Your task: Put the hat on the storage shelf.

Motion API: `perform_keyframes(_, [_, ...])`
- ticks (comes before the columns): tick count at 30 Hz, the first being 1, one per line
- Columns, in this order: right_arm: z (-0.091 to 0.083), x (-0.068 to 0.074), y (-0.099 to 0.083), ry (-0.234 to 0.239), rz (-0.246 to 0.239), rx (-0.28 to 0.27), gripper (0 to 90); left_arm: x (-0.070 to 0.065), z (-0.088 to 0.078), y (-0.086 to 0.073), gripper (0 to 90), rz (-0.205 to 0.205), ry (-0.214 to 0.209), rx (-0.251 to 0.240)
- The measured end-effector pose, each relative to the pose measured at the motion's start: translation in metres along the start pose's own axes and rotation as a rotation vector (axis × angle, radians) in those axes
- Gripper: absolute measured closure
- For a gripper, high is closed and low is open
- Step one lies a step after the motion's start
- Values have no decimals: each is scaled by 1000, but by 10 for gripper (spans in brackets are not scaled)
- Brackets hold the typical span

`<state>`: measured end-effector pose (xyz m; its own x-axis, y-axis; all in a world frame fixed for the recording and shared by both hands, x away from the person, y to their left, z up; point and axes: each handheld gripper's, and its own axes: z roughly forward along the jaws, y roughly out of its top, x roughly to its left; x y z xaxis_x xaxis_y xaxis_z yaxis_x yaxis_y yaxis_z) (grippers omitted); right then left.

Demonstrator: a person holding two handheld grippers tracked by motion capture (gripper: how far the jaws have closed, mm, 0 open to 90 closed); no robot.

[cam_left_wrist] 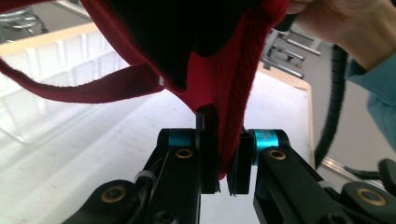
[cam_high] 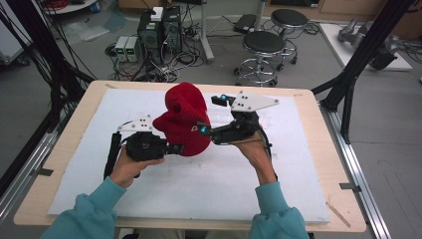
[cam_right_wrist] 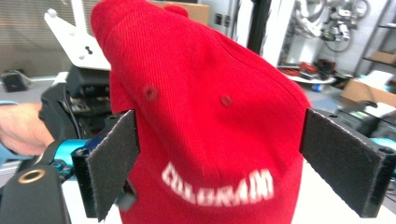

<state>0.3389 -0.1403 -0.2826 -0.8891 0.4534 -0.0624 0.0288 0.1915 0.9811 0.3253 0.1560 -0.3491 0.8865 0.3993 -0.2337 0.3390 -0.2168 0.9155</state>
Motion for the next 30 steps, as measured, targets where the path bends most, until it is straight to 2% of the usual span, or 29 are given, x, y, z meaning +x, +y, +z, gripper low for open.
perform_keyframes(2, [-11, -3, 0, -22, -4, 10, 111, 3, -1, 3, 852, 3, 24, -8])
perform_keyframes(8, [-28, -6, -5, -74, 2, 45, 111, 13, 1, 15, 851, 8, 56, -35])
perform_keyframes(14, [-60, -11, -19, -177, 18, 91, 110, 18, 6, 35, 851, 43, 128, -42])
perform_keyframes(19, [-88, -14, -35, -240, 46, 80, 110, 21, 14, 51, 851, 78, 189, -35])
perform_keyframes(24, [-111, -16, -54, -295, 83, 75, 110, 26, 21, 58, 851, 104, 258, 1])
perform_keyframes(27, [-121, -16, -64, -326, 85, 71, 110, 31, 24, 59, 851, 105, 298, 12])
perform_keyframes(29, [-125, -17, -71, -347, 94, 86, 110, 33, 27, 59, 851, 99, 319, 17])
perform_keyframes(30, [-130, -15, -80, -374, 63, 59, 110, 34, 28, 59, 851, 98, 328, 22])
